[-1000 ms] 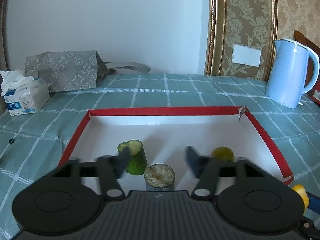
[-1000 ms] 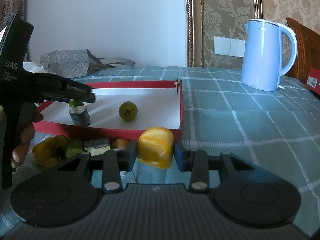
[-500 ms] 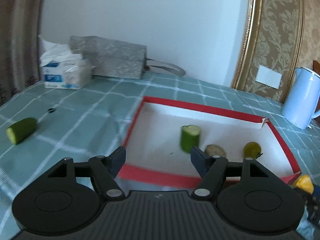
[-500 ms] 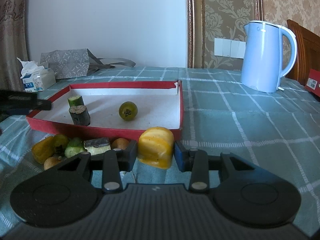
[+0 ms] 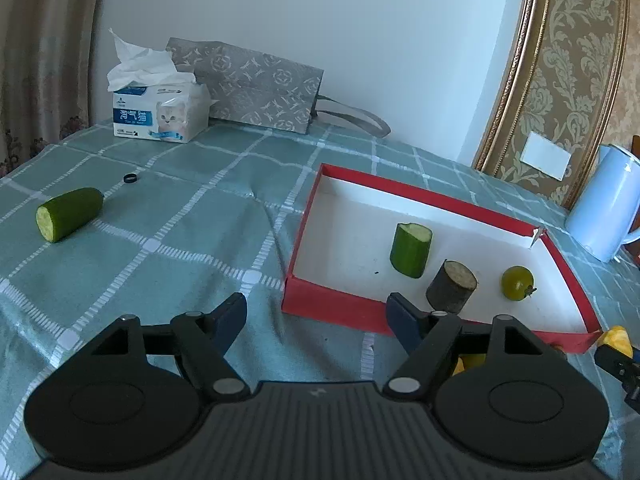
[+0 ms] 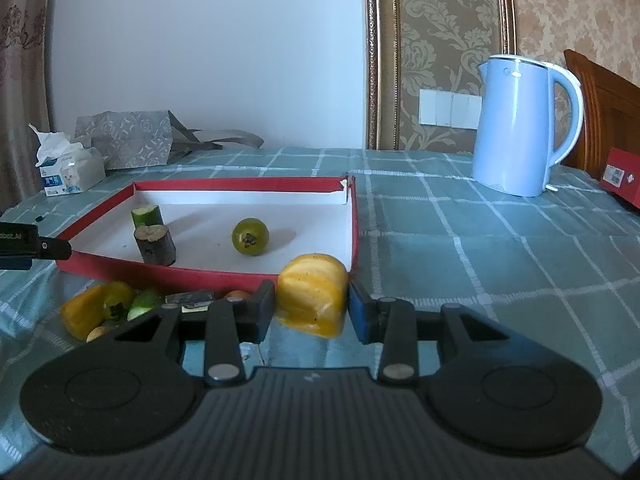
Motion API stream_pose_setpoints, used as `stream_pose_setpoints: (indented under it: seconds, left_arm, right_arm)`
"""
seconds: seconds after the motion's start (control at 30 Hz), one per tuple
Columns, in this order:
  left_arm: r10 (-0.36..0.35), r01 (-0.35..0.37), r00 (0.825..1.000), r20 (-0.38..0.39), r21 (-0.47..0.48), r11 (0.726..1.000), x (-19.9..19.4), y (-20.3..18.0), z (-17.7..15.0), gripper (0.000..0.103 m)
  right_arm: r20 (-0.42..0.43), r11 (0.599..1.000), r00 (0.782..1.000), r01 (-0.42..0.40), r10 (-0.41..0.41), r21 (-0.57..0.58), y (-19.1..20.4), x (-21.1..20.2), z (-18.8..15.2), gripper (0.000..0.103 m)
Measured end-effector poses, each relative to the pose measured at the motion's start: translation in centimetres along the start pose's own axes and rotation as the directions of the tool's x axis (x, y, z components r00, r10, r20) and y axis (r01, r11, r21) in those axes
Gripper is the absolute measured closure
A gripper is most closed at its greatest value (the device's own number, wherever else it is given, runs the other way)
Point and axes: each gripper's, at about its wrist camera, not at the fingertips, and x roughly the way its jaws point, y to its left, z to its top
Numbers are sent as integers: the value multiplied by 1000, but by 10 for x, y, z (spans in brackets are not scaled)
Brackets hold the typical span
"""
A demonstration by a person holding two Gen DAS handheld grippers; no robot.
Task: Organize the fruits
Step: 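Lower the yellow fruit piece into the tray and release it with the right gripper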
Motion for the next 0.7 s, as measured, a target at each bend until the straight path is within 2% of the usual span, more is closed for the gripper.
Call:
stream_pose_setpoints:
  seconds: [0.3,0.47,0.53,0.57,0.63,0.7]
  left_arm:
    - [-14,14,1000,-10,0,1000,2,0,1,26]
    - [-13,13,1000,-10,10,1000,2,-2,1,26]
    - [-14,14,1000,-12,17,1000,3,-3,0,26]
    - [-15,15,1000,-13,20,1000,3,-3,0,26]
    - [-15,16,1000,-14,26,1000,3,-5,0,26]
    - [-22,22,1000,-13,27,999,2,-5,0,26]
  right_arm:
    - [-11,999,1000,-21,20,-40,10,22,29,67]
    - [-56,998,998,-12,9,-66,15,57,44,67]
    - [-113,995,994,-12,0,-100,20,76,44,67]
    - [-119,996,993,-4,-7,-92,20,82,41,66]
    - [-136,994,991,5,-20,-110,22,89,36,55]
    - [-85,989,995,33,-46,-143,25,80,33,48]
